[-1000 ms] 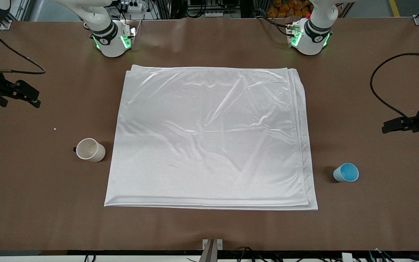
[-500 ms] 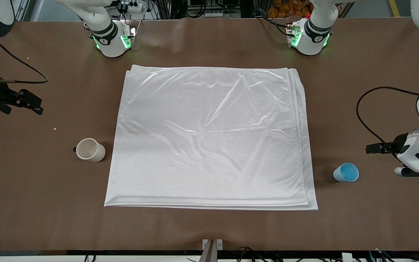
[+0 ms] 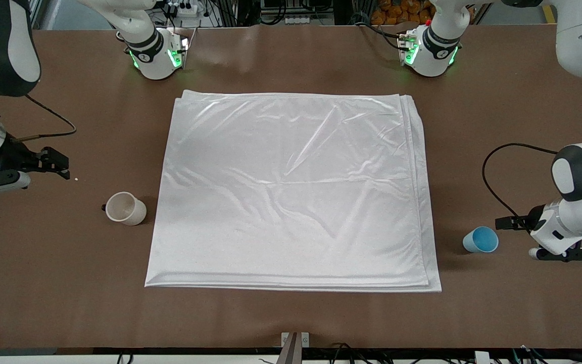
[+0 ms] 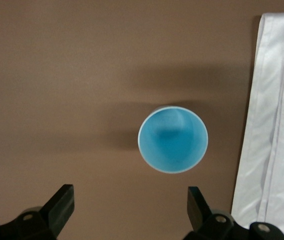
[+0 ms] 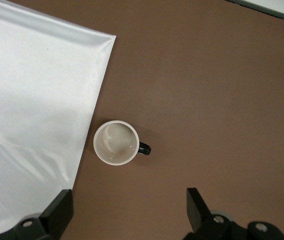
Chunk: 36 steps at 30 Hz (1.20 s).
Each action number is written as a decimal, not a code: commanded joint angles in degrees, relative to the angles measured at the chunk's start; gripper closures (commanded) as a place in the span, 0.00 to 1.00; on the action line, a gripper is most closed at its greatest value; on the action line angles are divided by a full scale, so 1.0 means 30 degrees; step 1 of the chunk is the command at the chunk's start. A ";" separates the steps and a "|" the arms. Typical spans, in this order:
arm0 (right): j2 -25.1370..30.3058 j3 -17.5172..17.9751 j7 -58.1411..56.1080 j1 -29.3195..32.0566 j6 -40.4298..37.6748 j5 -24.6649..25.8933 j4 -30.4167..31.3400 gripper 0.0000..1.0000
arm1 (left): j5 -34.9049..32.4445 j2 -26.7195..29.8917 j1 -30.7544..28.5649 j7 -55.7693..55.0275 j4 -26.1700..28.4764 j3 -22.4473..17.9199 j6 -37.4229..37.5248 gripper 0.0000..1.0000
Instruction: Place blue cup into white mug on cloth
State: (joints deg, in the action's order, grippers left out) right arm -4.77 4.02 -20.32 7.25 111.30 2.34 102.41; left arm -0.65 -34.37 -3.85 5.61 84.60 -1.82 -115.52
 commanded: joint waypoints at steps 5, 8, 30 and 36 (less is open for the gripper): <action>-0.1280 0.0125 -0.5818 0.0805 0.0984 -0.0225 0.0257 0.00 | -0.0398 -0.1727 -0.0034 0.0327 -0.0545 0.0051 -0.2681 0.00; -0.1924 0.0125 -0.7899 0.1039 0.1424 -0.0225 0.0257 0.00 | -0.0398 -0.1962 -0.0034 0.0298 -0.0545 0.0051 -0.3153 0.00; -0.5557 0.0125 -1.7189 0.1538 0.2831 0.0038 0.0228 0.00 | -0.0311 -0.2871 -0.0034 0.0356 -0.0486 0.0052 -0.3475 0.33; -0.6465 0.0125 -1.9502 0.1538 0.3533 0.0039 0.0257 0.00 | -0.0222 -0.2842 -0.0034 0.0268 -0.0486 0.0052 -0.3475 0.95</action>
State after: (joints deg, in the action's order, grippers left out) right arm -22.01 3.86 -72.57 11.23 120.43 2.35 103.54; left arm -0.65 -42.55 -3.81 5.67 84.23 -1.77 -125.91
